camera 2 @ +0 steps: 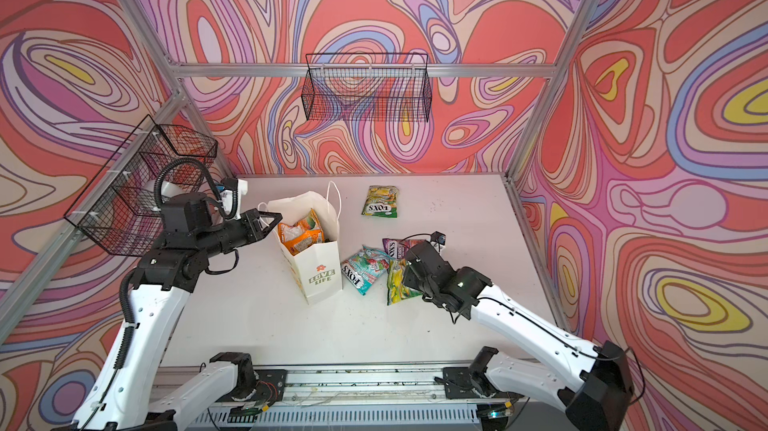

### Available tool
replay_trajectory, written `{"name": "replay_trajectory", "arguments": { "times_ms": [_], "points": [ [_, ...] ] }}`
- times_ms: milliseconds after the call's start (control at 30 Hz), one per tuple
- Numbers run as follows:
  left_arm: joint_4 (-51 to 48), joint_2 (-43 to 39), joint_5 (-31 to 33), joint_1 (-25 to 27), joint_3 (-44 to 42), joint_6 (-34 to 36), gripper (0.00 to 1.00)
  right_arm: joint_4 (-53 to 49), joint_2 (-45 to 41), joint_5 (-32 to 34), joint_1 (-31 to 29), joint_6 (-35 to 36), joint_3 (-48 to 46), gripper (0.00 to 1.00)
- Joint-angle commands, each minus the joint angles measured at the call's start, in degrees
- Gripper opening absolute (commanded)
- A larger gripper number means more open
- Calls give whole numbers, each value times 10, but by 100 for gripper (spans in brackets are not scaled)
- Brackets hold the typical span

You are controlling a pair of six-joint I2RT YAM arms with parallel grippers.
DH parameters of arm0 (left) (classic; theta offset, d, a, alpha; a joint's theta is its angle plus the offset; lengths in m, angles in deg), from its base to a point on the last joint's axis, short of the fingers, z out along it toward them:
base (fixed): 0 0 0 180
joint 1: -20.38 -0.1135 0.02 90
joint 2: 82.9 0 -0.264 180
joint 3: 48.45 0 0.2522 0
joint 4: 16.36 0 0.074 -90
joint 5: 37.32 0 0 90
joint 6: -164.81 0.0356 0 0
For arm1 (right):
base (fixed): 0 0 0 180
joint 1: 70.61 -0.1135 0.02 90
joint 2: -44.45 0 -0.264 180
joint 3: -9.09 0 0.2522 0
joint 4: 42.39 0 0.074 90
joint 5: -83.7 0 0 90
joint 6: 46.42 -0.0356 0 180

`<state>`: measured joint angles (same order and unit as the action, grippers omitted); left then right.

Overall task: Place the snacks into the paper bag
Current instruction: 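Lift the Spring Tea packet with the right gripper and raise it high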

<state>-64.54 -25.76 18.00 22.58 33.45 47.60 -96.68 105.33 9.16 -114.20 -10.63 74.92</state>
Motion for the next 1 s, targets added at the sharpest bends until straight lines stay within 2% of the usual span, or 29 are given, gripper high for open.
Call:
{"name": "replay_trajectory", "arguments": {
  "times_ms": [0,400,767,967],
  "points": [
    [36,-5,-9,-4,1,3,0,-17,5,48,-3,42,70,0],
    [37,-22,-2,-4,0,19,0,-6,85,63,-3,160,284,0],
    [51,-77,29,-4,-37,34,0,28,171,12,-11,239,501,0],
    [51,-68,24,-4,-37,34,0,19,282,-20,-37,282,660,0]
  ]
}}
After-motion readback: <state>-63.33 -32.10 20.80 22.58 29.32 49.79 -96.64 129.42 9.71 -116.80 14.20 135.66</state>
